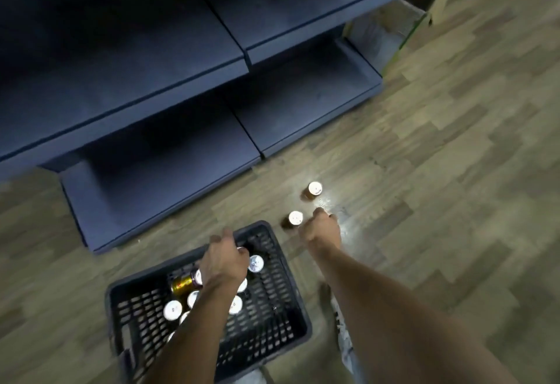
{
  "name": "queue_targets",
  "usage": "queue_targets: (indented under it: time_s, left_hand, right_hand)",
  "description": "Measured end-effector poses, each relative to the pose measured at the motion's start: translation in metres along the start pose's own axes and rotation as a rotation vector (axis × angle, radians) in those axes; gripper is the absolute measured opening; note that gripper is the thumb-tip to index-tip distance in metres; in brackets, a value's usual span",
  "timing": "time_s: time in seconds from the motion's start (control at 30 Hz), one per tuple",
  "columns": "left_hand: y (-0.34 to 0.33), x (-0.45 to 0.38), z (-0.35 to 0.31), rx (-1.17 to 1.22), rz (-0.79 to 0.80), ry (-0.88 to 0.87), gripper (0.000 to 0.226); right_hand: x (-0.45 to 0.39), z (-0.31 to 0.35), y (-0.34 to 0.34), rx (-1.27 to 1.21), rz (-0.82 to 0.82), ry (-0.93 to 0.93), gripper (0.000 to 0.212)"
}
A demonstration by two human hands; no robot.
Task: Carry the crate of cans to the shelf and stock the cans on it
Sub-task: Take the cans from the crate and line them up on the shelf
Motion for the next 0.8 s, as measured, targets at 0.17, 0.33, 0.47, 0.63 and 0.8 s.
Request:
queue_targets:
  time_s: [0.17, 0.33, 0.47, 0.63, 0.8]
  left_hand:
    - [-0.060, -0.039, -0.067, 0.016, -0.022, -0.025, 0.041]
    - [-0.103, -0.081, -0.122, -0.039, -0.027, -0.056, 0.041]
    - [-0.111, -0.140, -0.167, 0.017, -0.080, -0.046, 0.044]
    - [-0.139, -0.192, -0.220, -0.033, -0.054, -0.110, 0.043]
    - [-0.179, -0.226, -0.234, -0.061, 0.000, -0.121, 0.049]
  right_hand:
    - [-0.092, -0.055, -0.007, 0.004, 0.002, -0.038, 0.036]
    - [-0.172, -0.095, -0.025, 0.120, 0.064, -0.001, 0.044]
    - [-0.224, -0.115, -0.044, 0.143, 0.109, -0.013, 0.046]
    - [-0.285, -0.147, -0.074, 0.159, 0.155, -0.012, 0.049]
    - [-0.329, -0.171, -0.115, 0.270, 0.196, 0.062, 0.046]
Point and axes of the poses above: each hand's wrist, its own x-axis away from the middle knuckle, its own y-axis out of the back of the hand, z = x × y, the point moved 5 cm from there along -x, towards the middle knuckle, and after that the axes turned 13 degrees about -x, right-handed, at the moved point
